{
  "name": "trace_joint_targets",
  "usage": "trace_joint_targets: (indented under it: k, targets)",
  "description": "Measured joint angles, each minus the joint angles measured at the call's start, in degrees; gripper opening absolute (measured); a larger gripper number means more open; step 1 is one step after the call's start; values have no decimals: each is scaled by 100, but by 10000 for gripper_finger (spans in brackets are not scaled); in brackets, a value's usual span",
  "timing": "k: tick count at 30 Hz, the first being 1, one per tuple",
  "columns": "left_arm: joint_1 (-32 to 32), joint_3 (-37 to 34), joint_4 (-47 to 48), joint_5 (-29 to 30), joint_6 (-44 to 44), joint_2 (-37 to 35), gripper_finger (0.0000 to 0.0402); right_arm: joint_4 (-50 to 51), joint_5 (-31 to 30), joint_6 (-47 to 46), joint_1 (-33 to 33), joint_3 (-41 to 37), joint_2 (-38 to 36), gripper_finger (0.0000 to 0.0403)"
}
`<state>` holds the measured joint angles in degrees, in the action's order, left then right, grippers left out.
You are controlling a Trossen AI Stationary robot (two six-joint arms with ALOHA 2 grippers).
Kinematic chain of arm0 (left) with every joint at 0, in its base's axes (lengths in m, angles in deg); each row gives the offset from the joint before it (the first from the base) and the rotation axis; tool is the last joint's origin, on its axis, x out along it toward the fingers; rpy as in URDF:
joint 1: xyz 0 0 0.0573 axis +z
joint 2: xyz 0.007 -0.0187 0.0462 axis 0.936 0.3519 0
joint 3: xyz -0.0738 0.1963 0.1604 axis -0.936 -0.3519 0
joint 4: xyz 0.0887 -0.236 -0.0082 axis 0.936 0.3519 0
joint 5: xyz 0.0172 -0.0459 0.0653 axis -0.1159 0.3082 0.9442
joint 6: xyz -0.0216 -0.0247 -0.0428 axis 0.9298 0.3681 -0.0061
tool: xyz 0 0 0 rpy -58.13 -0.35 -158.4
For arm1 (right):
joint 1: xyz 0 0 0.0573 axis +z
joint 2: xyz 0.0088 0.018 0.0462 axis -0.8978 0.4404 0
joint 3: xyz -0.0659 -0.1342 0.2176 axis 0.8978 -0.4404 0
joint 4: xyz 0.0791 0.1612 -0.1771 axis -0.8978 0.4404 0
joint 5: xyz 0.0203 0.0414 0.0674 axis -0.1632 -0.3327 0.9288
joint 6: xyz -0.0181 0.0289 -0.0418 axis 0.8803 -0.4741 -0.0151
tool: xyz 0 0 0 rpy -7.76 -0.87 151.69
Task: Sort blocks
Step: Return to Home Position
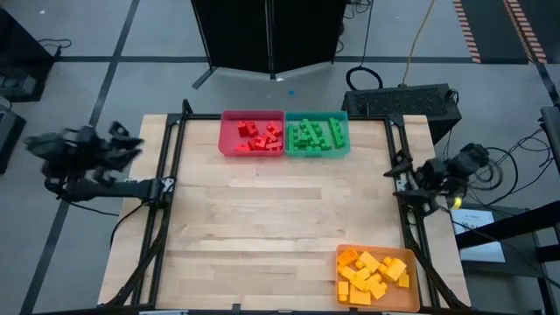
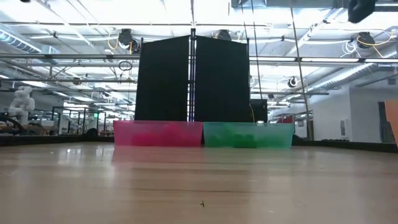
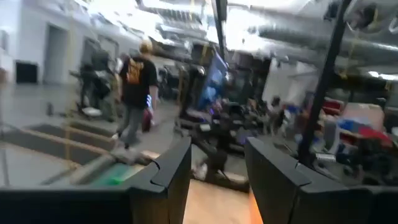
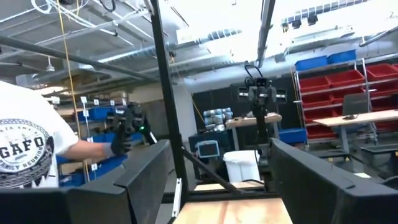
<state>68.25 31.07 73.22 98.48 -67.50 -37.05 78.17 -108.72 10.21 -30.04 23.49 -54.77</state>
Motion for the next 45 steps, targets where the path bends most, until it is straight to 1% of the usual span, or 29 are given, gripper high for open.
trace_joint_targets:
  k: [6, 8, 11, 13, 15, 18, 22, 25, 29, 34, 35, 36, 38, 40, 41, 43, 45]
  targets:
    - [0, -1229, -934, -478, 237, -7, 153, -1703, 20, 364, 2, -1120, -22, 263]
    - [0, -1586, -1232, -572, 362, -10, 153, -2017, 21, 384, 2, -1422, -15, 263]
    - [0, -2167, -1413, -696, 609, -10, 153, -2500, 21, 328, 4, -1798, -15, 263]
    - [0, -2495, -1760, -758, 686, -11, 153, -2689, 19, 311, 4, -1998, -14, 263]
    - [0, -2751, -2036, -787, 678, -13, 153, -2612, 6, 324, 3, -1993, 14, 263]
    - [0, -3119, -2030, -790, 658, -12, 153, -2546, -3, 479, 4, -1976, 7, 263]
    - [0, -3734, -2432, -786, 747, -13, 153, -2111, -97, 433, 3, -1978, 13, 263]
    - [0, -4363, -3081, -788, 779, -14, 153, -1758, -297, 202, 2, -1978, 13, 263]
    - [-3, -5259, -4053, -797, 956, -17, 153, -1495, -304, 141, 0, -1978, 13, 263]
    - [-15, -5244, -3980, -849, 913, 1, 153, -953, -335, 80, 0, -1978, 13, 263]
    - [-15, -5244, -3978, -866, 905, -8, 153, -779, -504, -28, 2, -1978, 13, 263]
    - [-15, -5244, -3978, -866, 892, -7, 153, -587, -839, -197, 6, -1978, 13, 263]
    - [-15, -5247, -3979, -851, 889, -7, 153, -236, -1813, -573, -2, -1978, 19, 263]
    - [-15, -5248, -3980, -807, 886, -7, 153, -214, -2749, -766, -45, -1978, 80, 263]
    - [-15, -5249, -3980, -794, 885, -7, 153, -224, -3053, -774, -90, -1978, 114, 263]
    - [-11, -5249, -3980, -781, 869, -7, 153, -228, -3294, -766, -238, -1978, 179, 263]
    - [-11, -5249, -3978, -765, 789, -7, 153, -265, -3238, -805, -437, -1978, 233, 263]
